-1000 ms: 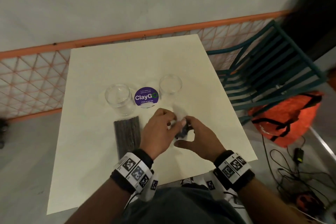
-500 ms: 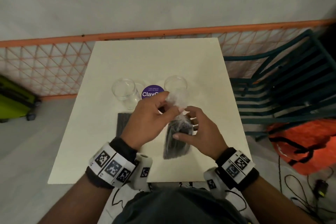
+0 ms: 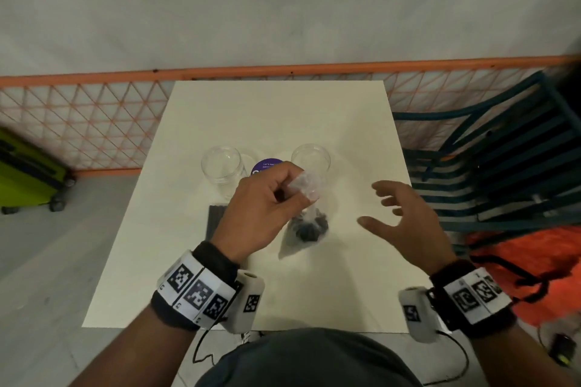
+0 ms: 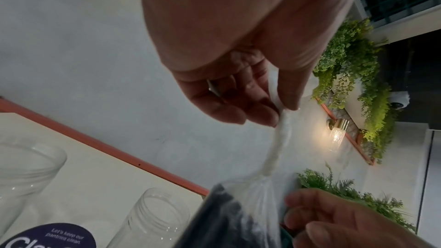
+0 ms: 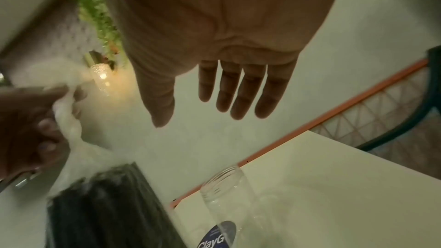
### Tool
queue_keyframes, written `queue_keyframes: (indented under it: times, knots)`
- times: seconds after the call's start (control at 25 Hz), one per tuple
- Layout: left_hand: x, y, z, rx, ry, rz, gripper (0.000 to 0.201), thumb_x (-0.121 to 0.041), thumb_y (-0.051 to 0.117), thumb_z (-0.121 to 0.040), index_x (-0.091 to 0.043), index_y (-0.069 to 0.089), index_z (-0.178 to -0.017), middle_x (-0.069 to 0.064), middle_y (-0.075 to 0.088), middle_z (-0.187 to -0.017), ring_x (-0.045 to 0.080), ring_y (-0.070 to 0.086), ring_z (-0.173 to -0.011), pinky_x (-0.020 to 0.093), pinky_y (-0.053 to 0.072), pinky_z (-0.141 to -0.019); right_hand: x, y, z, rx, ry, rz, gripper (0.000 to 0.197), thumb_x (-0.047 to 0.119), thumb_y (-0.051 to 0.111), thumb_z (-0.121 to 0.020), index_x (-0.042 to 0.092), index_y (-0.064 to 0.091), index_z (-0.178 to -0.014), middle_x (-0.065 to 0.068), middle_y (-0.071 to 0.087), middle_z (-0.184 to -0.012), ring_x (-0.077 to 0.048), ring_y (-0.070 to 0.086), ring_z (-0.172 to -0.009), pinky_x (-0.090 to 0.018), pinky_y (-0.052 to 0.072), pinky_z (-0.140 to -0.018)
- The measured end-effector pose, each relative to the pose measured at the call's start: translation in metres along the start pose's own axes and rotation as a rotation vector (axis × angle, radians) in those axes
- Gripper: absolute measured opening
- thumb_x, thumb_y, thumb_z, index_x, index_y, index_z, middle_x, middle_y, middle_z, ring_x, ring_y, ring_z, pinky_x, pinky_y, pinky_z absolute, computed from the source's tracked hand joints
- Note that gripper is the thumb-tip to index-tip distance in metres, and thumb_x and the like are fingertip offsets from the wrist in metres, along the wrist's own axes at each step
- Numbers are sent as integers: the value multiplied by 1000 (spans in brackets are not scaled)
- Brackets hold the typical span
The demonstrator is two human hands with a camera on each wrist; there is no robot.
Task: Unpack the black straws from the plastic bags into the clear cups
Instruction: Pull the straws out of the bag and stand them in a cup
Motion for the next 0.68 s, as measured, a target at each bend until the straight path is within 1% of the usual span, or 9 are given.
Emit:
queue_keyframes:
  times: [0.08, 0.12, 0.16, 0.2, 0.28, 0.32, 0.4, 0.56, 0.68]
  knots:
    - [4, -2, -4, 24, 16, 18, 8, -36, 72, -86, -33, 65, -85, 3, 73, -76, 28, 68, -70, 51, 57, -73, -8, -5, 7, 31, 34, -41, 49, 50, 74, -75, 40, 53, -118, 20, 61, -109, 1, 60, -95, -36, 55, -86]
    - [7, 0, -5, 40, 22, 32, 8, -35, 72, -87, -29, 66, -88, 6, 73, -77, 31, 67, -71, 53, 57, -73, -6, 2, 12, 68, 28, -32, 48, 51, 72, -75, 41, 53, -118, 20, 63, -107, 1, 61, -95, -35, 55, -85]
    - [9, 2, -6, 57, 27, 53, 6, -31, 72, -88, -27, 67, -90, 7, 73, -79, 30, 68, -71, 54, 57, -73, 0, 13, 17, 107, 15, -32, 48, 53, 70, -76, 42, 53, -119, 21, 63, -107, 2, 60, -96, -33, 55, -86]
    - [10, 4, -7, 75, 27, 75, 5, -27, 71, -89, -26, 68, -92, 7, 74, -81, 28, 68, -72, 54, 57, -74, 7, 26, 21, 140, 2, -43, 51, 56, 69, -76, 43, 51, -121, 22, 63, -109, 3, 59, -98, -31, 55, -86]
    - [10, 8, -10, 110, 36, 95, 8, -29, 71, -89, -26, 68, -95, 6, 75, -84, 25, 69, -73, 55, 58, -74, 21, 47, 24, 178, -11, -72, 59, 65, 66, -72, 45, 48, -125, 25, 59, -116, 5, 57, -102, -27, 53, -88]
    - [10, 8, -11, 124, 45, 98, 9, -30, 71, -89, -26, 68, -96, 5, 75, -84, 25, 69, -73, 54, 58, -74, 27, 56, 24, 190, -18, -76, 65, 71, 65, -69, 46, 45, -126, 25, 57, -120, 5, 56, -105, -26, 52, -89]
    - [5, 7, -12, 135, 67, 99, 7, -27, 72, -89, -25, 68, -95, 2, 74, -83, 25, 68, -72, 54, 57, -73, 35, 66, 23, 202, -27, -84, 75, 79, 63, -64, 50, 39, -129, 24, 53, -127, 3, 54, -110, -26, 51, -92]
    - [2, 3, -17, 139, 92, 109, 7, -24, 73, -89, -23, 68, -94, 0, 73, -80, 25, 67, -71, 53, 56, -73, 37, 70, 22, 175, -41, -77, 87, 84, 64, -58, 49, 35, -133, 22, 47, -134, -2, 49, -119, -32, 47, -99]
    - [-2, 5, -19, 157, 111, 137, 7, -22, 73, -89, -21, 69, -95, -3, 73, -80, 20, 67, -69, 52, 57, -72, 38, 68, 17, 146, -50, -8, 93, 86, 63, -55, 48, 32, -134, 21, 42, -138, -4, 43, -123, -29, 43, -100]
Point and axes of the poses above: each hand's wrist, its own z-axis away from the middle knuckle, its own y-axis out of the palm, x = y × z, the point moved 9 cm from there along -z, towards the middle knuckle
